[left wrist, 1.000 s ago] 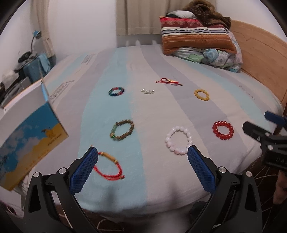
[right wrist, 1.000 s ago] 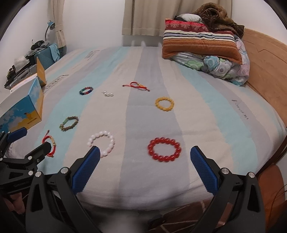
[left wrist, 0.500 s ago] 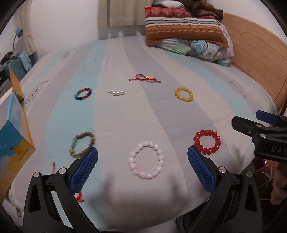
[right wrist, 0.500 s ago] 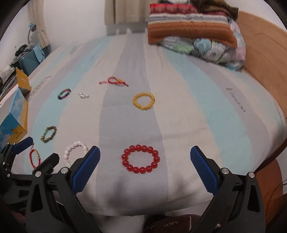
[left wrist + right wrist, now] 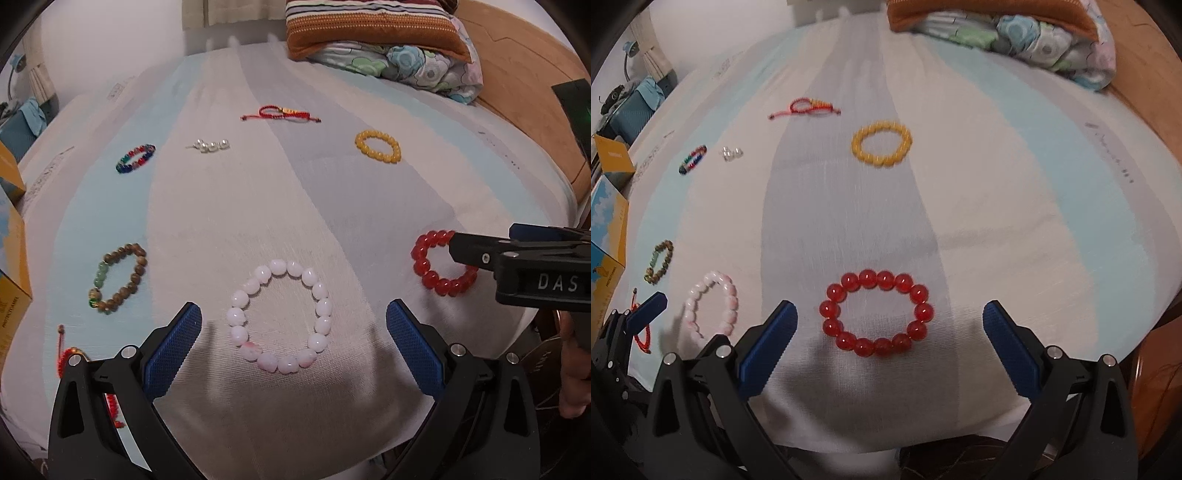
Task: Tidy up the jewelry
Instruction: 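Grasp the white bead bracelet with the left tool while the right tool grasps the red bead bracelet, then carry the white bracelet with the left tool while the right tool carries the red bracelet to the box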
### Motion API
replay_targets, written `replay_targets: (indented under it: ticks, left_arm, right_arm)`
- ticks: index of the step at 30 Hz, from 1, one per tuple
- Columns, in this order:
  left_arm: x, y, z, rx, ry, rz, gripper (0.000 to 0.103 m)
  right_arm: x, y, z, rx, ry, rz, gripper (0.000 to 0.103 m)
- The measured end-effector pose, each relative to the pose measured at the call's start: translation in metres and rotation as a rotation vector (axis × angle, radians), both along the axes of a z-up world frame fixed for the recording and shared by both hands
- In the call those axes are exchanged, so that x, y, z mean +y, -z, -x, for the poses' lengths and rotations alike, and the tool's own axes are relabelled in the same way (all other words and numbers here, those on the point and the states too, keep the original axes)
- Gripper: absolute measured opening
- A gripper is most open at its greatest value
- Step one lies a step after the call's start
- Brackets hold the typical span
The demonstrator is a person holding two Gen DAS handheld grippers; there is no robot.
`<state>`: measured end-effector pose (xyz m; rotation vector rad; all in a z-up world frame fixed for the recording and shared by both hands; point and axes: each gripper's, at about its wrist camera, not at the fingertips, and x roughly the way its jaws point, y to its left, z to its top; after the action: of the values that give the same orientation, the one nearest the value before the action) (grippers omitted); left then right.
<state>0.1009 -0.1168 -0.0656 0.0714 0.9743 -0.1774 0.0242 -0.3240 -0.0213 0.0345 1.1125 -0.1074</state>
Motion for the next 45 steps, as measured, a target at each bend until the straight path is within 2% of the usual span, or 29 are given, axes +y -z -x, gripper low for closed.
replay_targets:
  ticks: [8,14,16,18,26,31,33,34,37,41,44,45]
  left_arm:
    - [0.002,0.024,-0.010,0.054,-0.015,-0.002,0.097]
    - [-0.001,0.028,-0.006,0.031,-0.005,-0.033,0.097]
    - [-0.001,0.029,-0.005,0.026,-0.008,-0.041,0.095]
    - [-0.003,0.028,-0.004,0.017,0.000,-0.060,0.088]
    - [-0.001,0.022,-0.003,0.018,-0.016,-0.083,0.063]
    - [0.002,0.019,-0.003,0.026,-0.011,-0.074,0.040]
    - [0.002,0.018,-0.002,0.030,-0.002,-0.066,0.025]
    - [0.003,0.018,-0.002,0.036,0.001,-0.053,0.022]
    - [0.005,0.017,-0.002,0.043,0.002,-0.036,0.018]
    - [0.008,0.015,-0.001,0.048,-0.002,-0.011,0.018]
    - [0.008,0.015,-0.001,0.047,-0.005,-0.005,0.018]
    - [0.008,0.015,-0.001,0.045,-0.006,-0.003,0.018]
  right_arm:
    - [-0.002,0.024,-0.013,0.064,0.019,-0.047,0.095]
    - [-0.001,0.037,-0.020,0.100,0.034,-0.062,0.088]
    - [0.000,0.037,-0.019,0.093,0.033,-0.059,0.081]
    - [0.001,0.037,-0.018,0.088,0.033,-0.058,0.069]
    - [0.002,0.036,-0.018,0.091,0.053,-0.030,0.051]
    - [0.001,0.035,-0.015,0.085,0.054,-0.044,0.037]
    - [-0.001,0.033,-0.015,0.080,0.057,-0.057,0.029]
    - [-0.001,0.033,-0.015,0.079,0.059,-0.061,0.027]
    - [-0.001,0.033,-0.015,0.073,0.058,-0.071,0.026]
    - [-0.002,0.028,-0.014,0.051,0.061,-0.101,0.025]
    - [-0.005,0.024,-0.011,0.029,0.060,-0.109,0.013]
    - [-0.005,0.022,-0.011,0.019,0.056,-0.116,0.013]
